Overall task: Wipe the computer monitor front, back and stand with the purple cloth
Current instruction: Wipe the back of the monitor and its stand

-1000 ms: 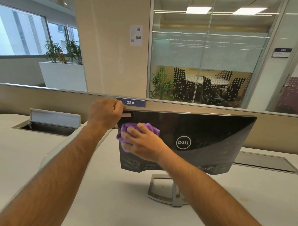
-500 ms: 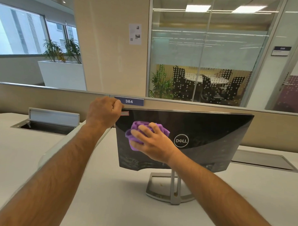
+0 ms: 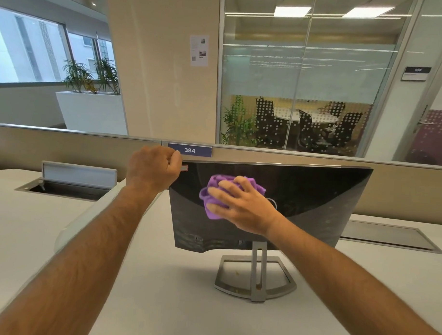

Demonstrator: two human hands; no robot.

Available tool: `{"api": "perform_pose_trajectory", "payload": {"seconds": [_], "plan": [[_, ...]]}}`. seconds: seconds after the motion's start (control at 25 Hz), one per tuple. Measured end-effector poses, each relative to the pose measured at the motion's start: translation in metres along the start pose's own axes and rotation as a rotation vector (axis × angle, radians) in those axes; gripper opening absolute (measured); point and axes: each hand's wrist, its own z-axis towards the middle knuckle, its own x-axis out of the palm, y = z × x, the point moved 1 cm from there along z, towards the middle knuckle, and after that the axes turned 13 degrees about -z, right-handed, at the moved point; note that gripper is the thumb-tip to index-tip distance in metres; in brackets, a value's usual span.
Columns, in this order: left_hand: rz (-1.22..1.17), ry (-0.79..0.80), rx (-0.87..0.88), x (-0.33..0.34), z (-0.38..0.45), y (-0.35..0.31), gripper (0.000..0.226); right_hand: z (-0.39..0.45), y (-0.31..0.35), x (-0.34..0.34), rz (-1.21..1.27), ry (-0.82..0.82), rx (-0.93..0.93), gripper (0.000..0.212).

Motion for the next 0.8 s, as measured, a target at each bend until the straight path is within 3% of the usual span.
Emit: {"api": "perform_pose_trajectory", "payload": {"seconds": [0.08,0.2,0.4,0.56,0.6,0.72,0.8], "plan": [[0.017,-0.002,0.030,-0.003,-0.001,-0.007,0.041,-0.003,-0.001,0.002,0.003,-0.009,0.053,0.061],[0.066,-0.001,0.086,-0.006,-0.004,-0.019,0.033,-0.022,0.004,0.006,-0.124,0.008,-0.278,0.063],[0.110,-0.049,0.139,-0.002,-0.009,-0.022,0.033,-0.024,-0.019,0.000,-0.009,0.022,0.129,0.062],[0.120,-0.047,0.109,0.003,-0.009,-0.020,0.033,-0.042,-0.007,0.005,-0.096,0.039,-0.236,0.066],[0.116,-0.050,0.100,0.003,-0.010,-0.020,0.034,-0.043,-0.011,0.004,-0.095,0.056,-0.206,0.066],[0.101,-0.071,0.095,0.003,-0.011,-0.021,0.034,-0.043,-0.026,0.001,0.019,0.042,0.144,0.062],[0.091,-0.073,0.097,0.004,-0.011,-0.021,0.033,-0.050,-0.023,0.005,-0.019,0.022,0.073,0.063]]}}
